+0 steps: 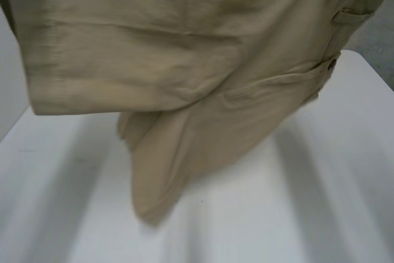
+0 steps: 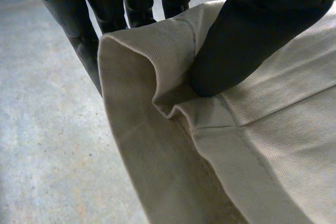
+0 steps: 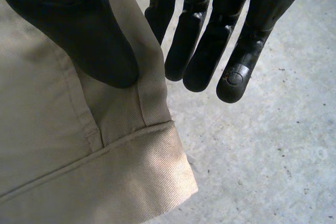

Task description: Fold the shorts.

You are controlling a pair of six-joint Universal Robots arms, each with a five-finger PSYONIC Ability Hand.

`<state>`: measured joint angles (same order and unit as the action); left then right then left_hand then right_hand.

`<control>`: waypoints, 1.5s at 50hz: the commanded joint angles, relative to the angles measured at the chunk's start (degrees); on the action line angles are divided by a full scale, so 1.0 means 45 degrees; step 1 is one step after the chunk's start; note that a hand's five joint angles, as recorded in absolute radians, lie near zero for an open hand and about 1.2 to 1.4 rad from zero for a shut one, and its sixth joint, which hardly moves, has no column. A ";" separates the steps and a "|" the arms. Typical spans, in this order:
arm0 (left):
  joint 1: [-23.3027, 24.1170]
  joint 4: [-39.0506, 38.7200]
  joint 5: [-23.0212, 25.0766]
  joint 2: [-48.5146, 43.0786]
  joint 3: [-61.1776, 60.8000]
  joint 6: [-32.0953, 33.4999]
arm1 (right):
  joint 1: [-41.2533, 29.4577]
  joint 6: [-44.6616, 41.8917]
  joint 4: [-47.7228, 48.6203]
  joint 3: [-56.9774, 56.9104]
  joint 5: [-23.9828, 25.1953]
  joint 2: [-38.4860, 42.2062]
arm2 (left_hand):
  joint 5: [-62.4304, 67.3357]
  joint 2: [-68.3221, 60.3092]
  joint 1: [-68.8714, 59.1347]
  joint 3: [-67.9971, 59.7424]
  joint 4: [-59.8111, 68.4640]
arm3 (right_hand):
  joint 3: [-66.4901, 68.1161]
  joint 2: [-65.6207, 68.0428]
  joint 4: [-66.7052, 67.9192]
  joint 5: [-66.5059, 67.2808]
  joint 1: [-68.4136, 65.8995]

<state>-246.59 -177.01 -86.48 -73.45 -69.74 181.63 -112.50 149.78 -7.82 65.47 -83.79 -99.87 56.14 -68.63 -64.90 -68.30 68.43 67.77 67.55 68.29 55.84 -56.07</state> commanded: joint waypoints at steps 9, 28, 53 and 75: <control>-0.0221 -0.0019 0.0058 -0.3771 -0.0577 -0.0051 | -0.0116 -0.0102 -0.1680 0.0647 0.0124 0.3143 | 0.3080 -0.2527 -0.3356 -0.2600 0.2571 | 0.2718 0.2767 0.2602 0.3146 -0.5318; -0.1100 -0.6812 -0.0372 -1.3266 0.4324 0.0730 | -0.0331 -0.0783 0.7209 -0.2673 -0.1185 1.1897 | -1.0395 1.0948 1.0119 1.0875 -1.0904 | -1.2838 -1.2789 -1.2954 -1.2410 1.0237; -0.0104 -0.5023 -0.0430 -0.8739 -0.2468 0.1121 | 0.0137 0.0348 0.2795 0.2850 -0.0385 0.7565 | -1.2131 1.2684 1.1855 1.2610 -1.2639 | -1.2838 -1.2789 -1.2954 -1.2410 1.0237; 0.2123 -0.0858 -0.1856 -0.6002 -0.9209 -0.0441 | 0.2754 -0.1839 0.3201 0.6896 0.4069 0.8012 | -0.4728 0.5281 0.4452 0.5208 -0.5236 | -0.6580 -0.6531 -0.6696 -0.6152 0.3980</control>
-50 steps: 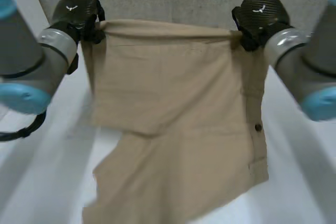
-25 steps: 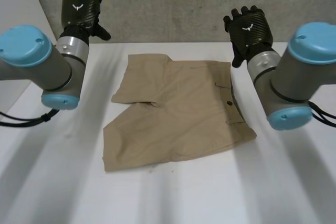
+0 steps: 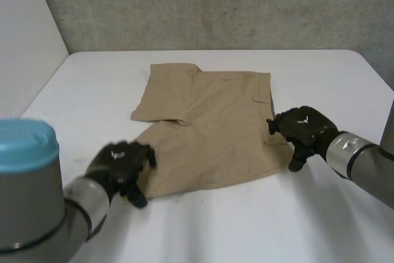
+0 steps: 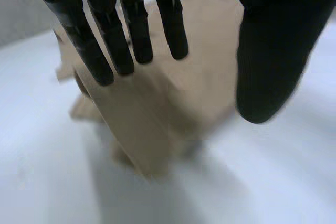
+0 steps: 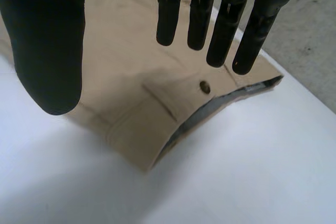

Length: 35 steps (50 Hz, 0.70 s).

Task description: Fold the shorts.

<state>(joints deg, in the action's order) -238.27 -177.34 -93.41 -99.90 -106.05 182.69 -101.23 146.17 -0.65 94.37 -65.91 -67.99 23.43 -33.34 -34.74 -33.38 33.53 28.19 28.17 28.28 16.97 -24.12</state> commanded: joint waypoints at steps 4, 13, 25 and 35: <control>0.0196 -0.1467 -0.0317 -0.0339 -0.1492 -0.0794 | 0.0289 -0.1057 0.2175 0.0436 0.0173 0.1533 | 0.0386 -0.0405 -0.0095 -0.0398 0.0363 | 0.2854 0.2859 0.2835 0.3126 -0.3759; -0.0469 -0.2406 -0.0726 -0.0711 -0.1219 -0.0716 | 0.0269 -0.0998 0.2468 0.0046 0.0134 0.2159 | -0.1233 0.1215 0.1525 0.1222 -0.1256 | 0.2929 0.2934 0.2910 0.3201 -0.3835; -0.0528 -0.3422 -0.0766 -0.0886 -0.1199 -0.0559 | 0.0211 -0.0920 0.2741 -0.0150 0.0115 0.2471 | -0.1196 0.1178 0.1488 0.1185 -0.1219 | 0.5727 0.5732 0.5708 0.5999 -0.6632; -0.0547 -0.3579 -0.0766 -0.1628 -0.0848 -0.0540 | 0.0132 -0.0881 0.2722 -0.0267 0.0056 0.2472 | -0.1159 0.1140 0.1451 0.1147 -0.1182 | 1.1513 1.1518 1.1494 1.1786 -1.2419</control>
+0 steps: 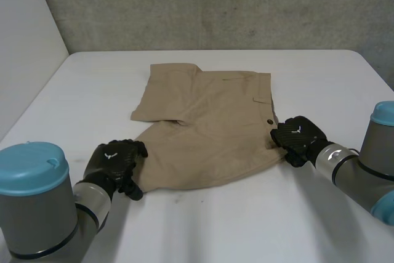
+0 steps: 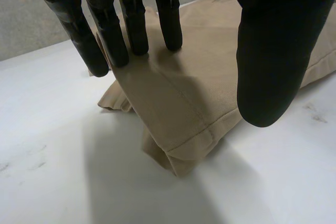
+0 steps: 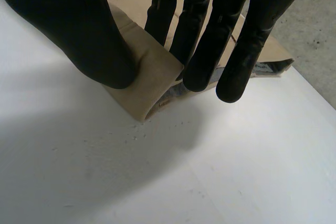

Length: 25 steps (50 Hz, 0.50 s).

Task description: Fold the shorts.

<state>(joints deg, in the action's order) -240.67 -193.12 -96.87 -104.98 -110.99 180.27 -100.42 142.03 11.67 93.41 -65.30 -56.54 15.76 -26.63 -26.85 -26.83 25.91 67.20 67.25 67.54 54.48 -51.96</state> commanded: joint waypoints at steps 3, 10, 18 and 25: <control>-0.0014 -0.0171 0.0004 -0.0752 0.0406 -0.0001 | -0.0048 0.0332 -0.0034 -0.0017 -0.0118 -0.0111 | 0.0583 -0.0388 -0.0341 -0.0345 0.0549 | 0.2845 0.2834 0.2769 0.3448 -0.6231; -0.0014 -0.0327 -0.0035 -0.1300 0.0602 0.0038 | -0.0009 0.1328 -0.0112 0.0022 -0.0158 -0.0520 | 0.0658 -0.0463 -0.0415 -0.0419 0.0624 | 0.2845 0.2834 0.2769 0.3448 -0.6231; -0.0228 -0.0541 -0.0035 -0.1749 0.0660 0.0974 | -0.0008 0.2422 -0.0112 0.0003 -0.0507 -0.0814 | 0.1143 -0.0948 -0.0901 -0.0905 0.1109 | 0.2845 0.2834 0.2769 0.3448 -0.6231; -0.0619 -0.1673 -0.0035 -0.1750 0.0349 0.1620 | -0.0106 0.2462 -0.0151 -0.0017 -0.1348 -0.0833 | 0.7066 -0.6871 -0.6823 -0.6827 0.7032 | 0.2845 0.2834 0.2769 0.3448 -0.6231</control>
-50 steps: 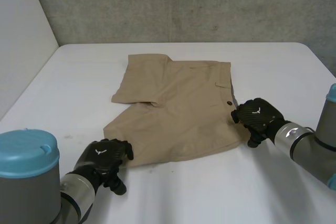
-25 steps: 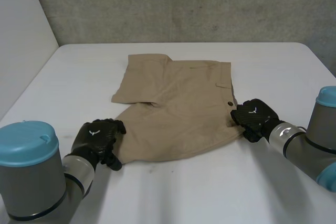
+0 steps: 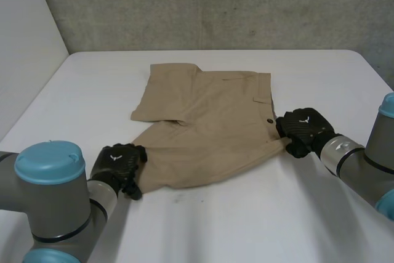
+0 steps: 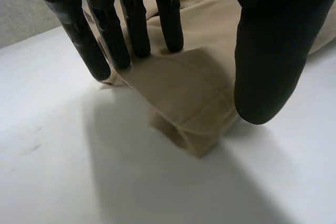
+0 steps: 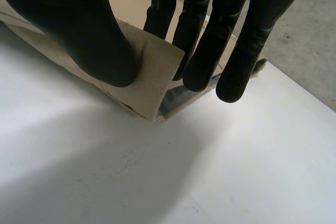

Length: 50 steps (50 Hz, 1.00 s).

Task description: Fold the shorts.

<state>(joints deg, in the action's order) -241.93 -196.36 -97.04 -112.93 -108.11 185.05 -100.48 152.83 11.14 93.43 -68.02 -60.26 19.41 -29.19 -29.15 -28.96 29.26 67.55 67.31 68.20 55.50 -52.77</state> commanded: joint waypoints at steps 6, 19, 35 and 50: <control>-0.0358 -0.1092 0.0041 0.0854 -0.0722 0.0558 | -0.0365 0.0042 -0.0404 0.0077 -0.1153 -0.0162 | 1.1243 -1.1292 -1.1300 -1.1341 1.1276 | 0.2768 0.2821 0.2623 0.3223 -0.6051; -0.0280 0.2050 0.0197 0.4468 -0.1035 0.1299 | -0.0620 -0.0192 -0.3100 0.0234 -0.1076 -0.1860 | 1.1243 -1.1292 -1.1300 -1.1341 1.1276 | 0.2768 0.2821 0.2623 0.3223 -0.6051; -0.0124 1.0446 0.1425 0.8179 -0.1035 0.1846 | 0.0004 -0.6146 -1.0460 0.2302 -0.0939 -0.6274 | 1.1243 -1.1292 -1.1300 -1.1341 1.1276 | 0.2768 0.2821 0.2623 0.3223 -0.6051; -0.1373 0.9948 0.3635 0.8302 -0.0645 0.2998 | 0.2407 -0.7127 -1.1384 0.2872 0.2107 -0.7275 | 1.1243 -1.1292 -1.1300 -1.1341 1.1276 | 0.2768 0.2821 0.2623 0.3223 -0.6051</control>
<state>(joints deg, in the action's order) -245.24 -141.30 -80.91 -70.33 -112.39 195.26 -90.91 118.99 -43.16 108.77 -63.69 -96.61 55.28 -68.62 -63.14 -68.19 68.42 67.56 67.31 68.28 56.64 -53.94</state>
